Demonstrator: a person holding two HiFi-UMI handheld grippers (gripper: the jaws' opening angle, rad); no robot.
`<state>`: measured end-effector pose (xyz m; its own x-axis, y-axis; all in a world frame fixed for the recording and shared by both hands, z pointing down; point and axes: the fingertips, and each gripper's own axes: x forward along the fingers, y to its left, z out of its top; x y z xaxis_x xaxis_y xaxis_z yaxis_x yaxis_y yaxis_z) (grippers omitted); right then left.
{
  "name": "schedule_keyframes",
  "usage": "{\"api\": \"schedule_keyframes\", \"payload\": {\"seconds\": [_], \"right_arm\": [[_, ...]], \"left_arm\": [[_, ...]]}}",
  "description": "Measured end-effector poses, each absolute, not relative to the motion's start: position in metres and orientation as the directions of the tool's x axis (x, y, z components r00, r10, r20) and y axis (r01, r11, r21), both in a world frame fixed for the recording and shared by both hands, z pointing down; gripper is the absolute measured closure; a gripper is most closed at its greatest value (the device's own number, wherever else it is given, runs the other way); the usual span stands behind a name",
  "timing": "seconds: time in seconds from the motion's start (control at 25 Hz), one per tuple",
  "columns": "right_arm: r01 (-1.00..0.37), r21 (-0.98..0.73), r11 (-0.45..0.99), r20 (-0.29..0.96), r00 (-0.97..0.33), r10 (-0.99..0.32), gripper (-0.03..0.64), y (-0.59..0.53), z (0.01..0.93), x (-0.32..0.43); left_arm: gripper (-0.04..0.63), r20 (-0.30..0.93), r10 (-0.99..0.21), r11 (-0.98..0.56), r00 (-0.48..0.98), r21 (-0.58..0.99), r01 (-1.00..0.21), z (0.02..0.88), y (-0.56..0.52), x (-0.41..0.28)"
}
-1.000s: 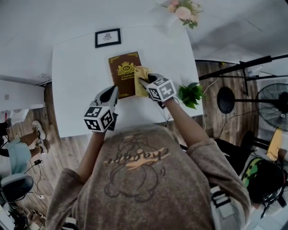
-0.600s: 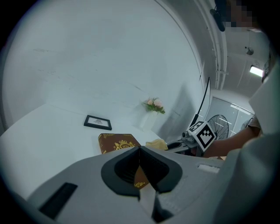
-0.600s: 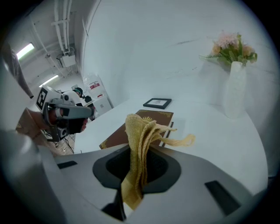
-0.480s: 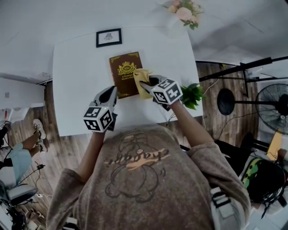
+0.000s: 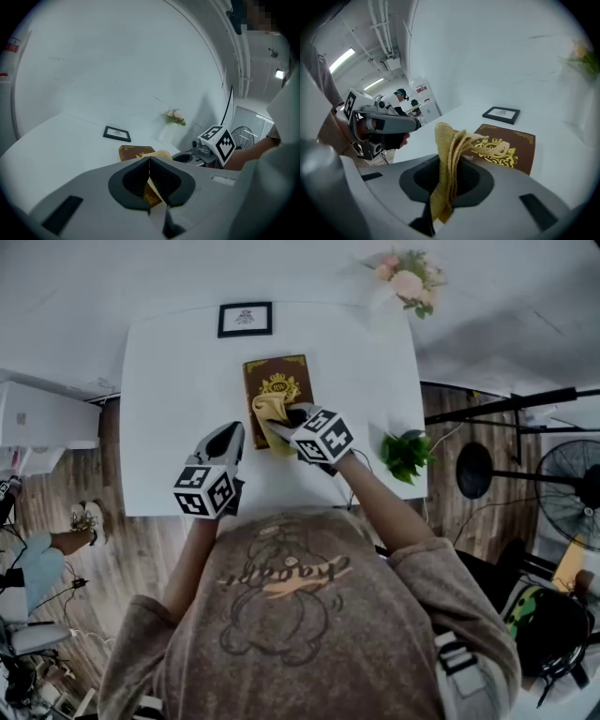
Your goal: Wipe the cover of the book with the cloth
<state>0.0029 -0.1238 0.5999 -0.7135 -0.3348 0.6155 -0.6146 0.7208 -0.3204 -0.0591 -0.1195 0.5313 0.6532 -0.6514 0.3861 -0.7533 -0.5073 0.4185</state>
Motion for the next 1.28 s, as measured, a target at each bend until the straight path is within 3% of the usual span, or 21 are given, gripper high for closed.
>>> {"api": "schedule_keyframes", "payload": {"seconds": [0.44, 1.28], "right_arm": [[-0.544, -0.292, 0.786, 0.65, -0.716, -0.254, 0.551, -0.13, 0.618, -0.037], [-0.63, -0.221, 0.745, 0.681, -0.646, -0.345, 0.551, -0.187, 0.627, 0.007]], "left_arm": [[0.591, 0.399, -0.695, -0.436, 0.597, 0.426, -0.793, 0.536, -0.121, -0.087], [0.591, 0.396, -0.684, -0.439, 0.613, 0.447, -0.779, 0.534, -0.126, -0.083]]}}
